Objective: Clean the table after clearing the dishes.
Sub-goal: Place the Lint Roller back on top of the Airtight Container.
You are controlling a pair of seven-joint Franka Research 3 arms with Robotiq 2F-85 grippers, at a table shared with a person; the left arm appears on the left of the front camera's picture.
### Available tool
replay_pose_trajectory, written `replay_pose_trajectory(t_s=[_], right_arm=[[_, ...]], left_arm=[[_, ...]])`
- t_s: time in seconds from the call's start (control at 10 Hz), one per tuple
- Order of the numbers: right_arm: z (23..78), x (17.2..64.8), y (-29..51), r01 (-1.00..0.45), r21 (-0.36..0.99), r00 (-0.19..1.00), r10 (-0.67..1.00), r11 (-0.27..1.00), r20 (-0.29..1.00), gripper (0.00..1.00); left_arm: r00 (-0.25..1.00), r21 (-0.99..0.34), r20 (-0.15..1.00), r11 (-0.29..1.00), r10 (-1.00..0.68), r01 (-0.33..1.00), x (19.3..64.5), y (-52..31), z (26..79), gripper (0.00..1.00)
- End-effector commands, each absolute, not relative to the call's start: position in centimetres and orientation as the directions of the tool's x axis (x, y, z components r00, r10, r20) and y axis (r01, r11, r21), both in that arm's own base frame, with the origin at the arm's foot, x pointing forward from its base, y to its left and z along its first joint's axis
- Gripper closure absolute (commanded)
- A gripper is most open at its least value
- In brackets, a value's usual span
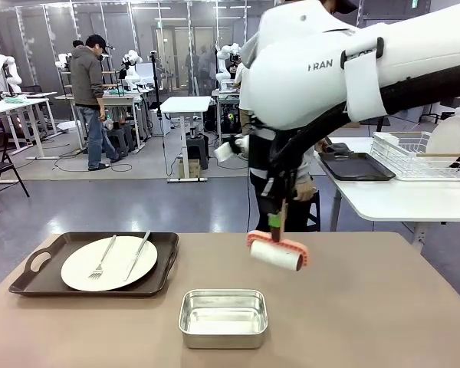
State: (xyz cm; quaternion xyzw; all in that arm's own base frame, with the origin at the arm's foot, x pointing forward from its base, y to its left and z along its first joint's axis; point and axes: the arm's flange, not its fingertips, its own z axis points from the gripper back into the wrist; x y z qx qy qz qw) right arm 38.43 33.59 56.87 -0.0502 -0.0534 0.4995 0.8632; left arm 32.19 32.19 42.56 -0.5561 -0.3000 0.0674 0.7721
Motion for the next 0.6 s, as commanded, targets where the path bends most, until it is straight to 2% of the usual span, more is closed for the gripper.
replay_pose_trajectory(t_s=[0.0, 0.1, 0.2, 0.5], right_arm=[[55.9, 36.1, 34.7, -0.903, -0.151, 0.4, 0.915, 0.402, 0.046, 0.8], [56.0, 35.4, 35.3, -0.895, -0.154, 0.414, 0.908, 0.419, 0.07, 0.8], [56.6, 36.4, 35.4, -0.883, -0.146, 0.446, 0.894, 0.446, 0.037, 0.8], [56.6, 36.4, 35.4, -0.883, -0.146, 0.446, 0.894, 0.446, 0.037, 0.8]], left_arm=[[0.808, -0.897, 0.395, 0.372, 0.437, 0.238, 32.0, 32.3, 42.7, 0.0], [0.808, -0.897, 0.395, 0.372, 0.437, 0.238, 32.0, 32.3, 42.7, 0.0], [0.808, -0.897, 0.395, 0.372, 0.437, 0.238, 32.0, 32.3, 42.7, 0.0], [0.808, -0.897, 0.395, 0.372, 0.437, 0.238, 32.0, 32.3, 42.7, 0.0]])
